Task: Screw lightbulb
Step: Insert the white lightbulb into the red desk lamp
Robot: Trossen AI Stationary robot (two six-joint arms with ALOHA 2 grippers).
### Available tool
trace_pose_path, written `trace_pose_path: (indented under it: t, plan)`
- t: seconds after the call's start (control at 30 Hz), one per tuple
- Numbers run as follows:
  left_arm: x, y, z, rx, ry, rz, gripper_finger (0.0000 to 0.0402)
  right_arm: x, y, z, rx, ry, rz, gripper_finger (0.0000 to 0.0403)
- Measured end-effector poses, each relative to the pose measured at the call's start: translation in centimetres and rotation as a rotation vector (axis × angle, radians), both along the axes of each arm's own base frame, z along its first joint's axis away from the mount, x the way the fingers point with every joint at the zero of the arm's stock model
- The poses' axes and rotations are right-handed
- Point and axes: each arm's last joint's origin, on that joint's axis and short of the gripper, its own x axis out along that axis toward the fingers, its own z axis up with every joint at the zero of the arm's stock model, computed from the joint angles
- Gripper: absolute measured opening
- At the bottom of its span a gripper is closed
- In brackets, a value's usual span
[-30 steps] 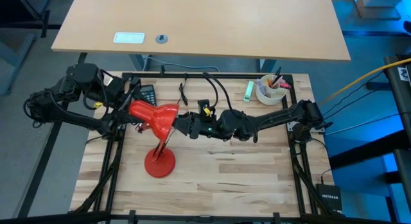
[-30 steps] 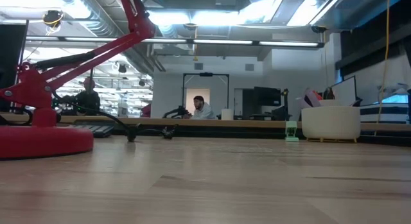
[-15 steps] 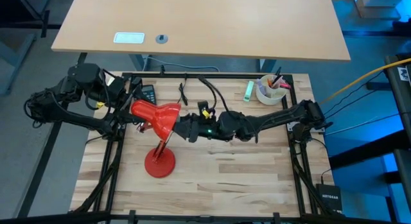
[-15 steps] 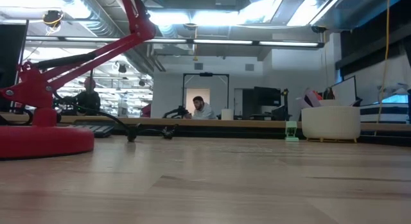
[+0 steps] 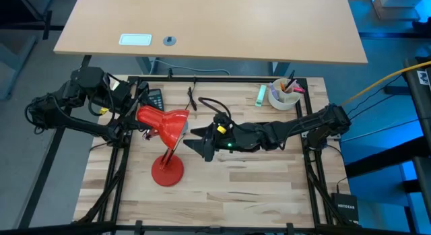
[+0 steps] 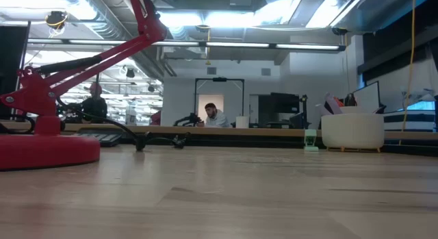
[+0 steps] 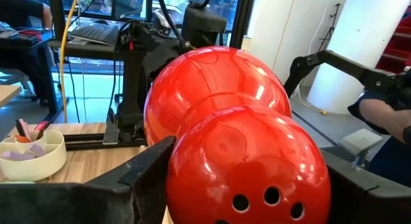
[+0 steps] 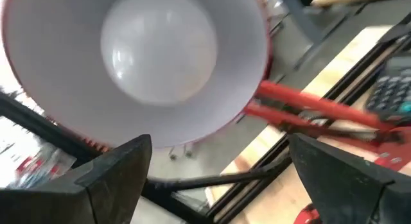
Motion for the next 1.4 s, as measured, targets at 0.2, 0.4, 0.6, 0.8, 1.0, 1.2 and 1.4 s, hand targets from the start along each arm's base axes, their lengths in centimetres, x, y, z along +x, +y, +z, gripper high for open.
trace_pose_path:
  t: [0.2, 0.4, 0.6, 0.8, 1.0, 1.2, 1.4]
  plan:
    - [0.0, 0.0, 0.1, -0.008, -0.003, 0.001, 0.0266, 0.1, 0.1, 0.0, -0.087, 0.001, 0.072, 0.0372]
    - [0.0, 0.0, 0.1, -0.02, -0.006, 0.003, 0.0266, -1.3, 0.1, 1.3, -0.348, 0.0, 0.287, 0.0372]
    - [0.0, 0.0, 0.1, -0.022, -0.007, 0.004, 0.0266, -3.6, 0.5, 2.3, -0.782, 0.118, 0.168, 0.0372]
    - [0.0, 0.0, 0.2, -0.023, -0.009, 0.004, 0.0266, -2.8, -0.1, 2.4, -0.895, 0.135, -0.003, 0.0372]
    - [0.0, 0.0, 0.2, -0.022, -0.011, 0.004, 0.0266, -2.4, 0.0, 2.2, -1.208, 0.168, 0.031, 0.0372]
    - [0.0, 0.0, 0.2, -0.019, -0.013, 0.003, 0.0266, -1.3, 0.6, 0.9, -1.567, 0.267, 0.027, 0.0372]
    - [0.0, 0.0, 0.2, -0.019, -0.012, 0.003, 0.0266, 0.1, 0.8, 1.2, -1.823, 0.273, -0.153, 0.0372]
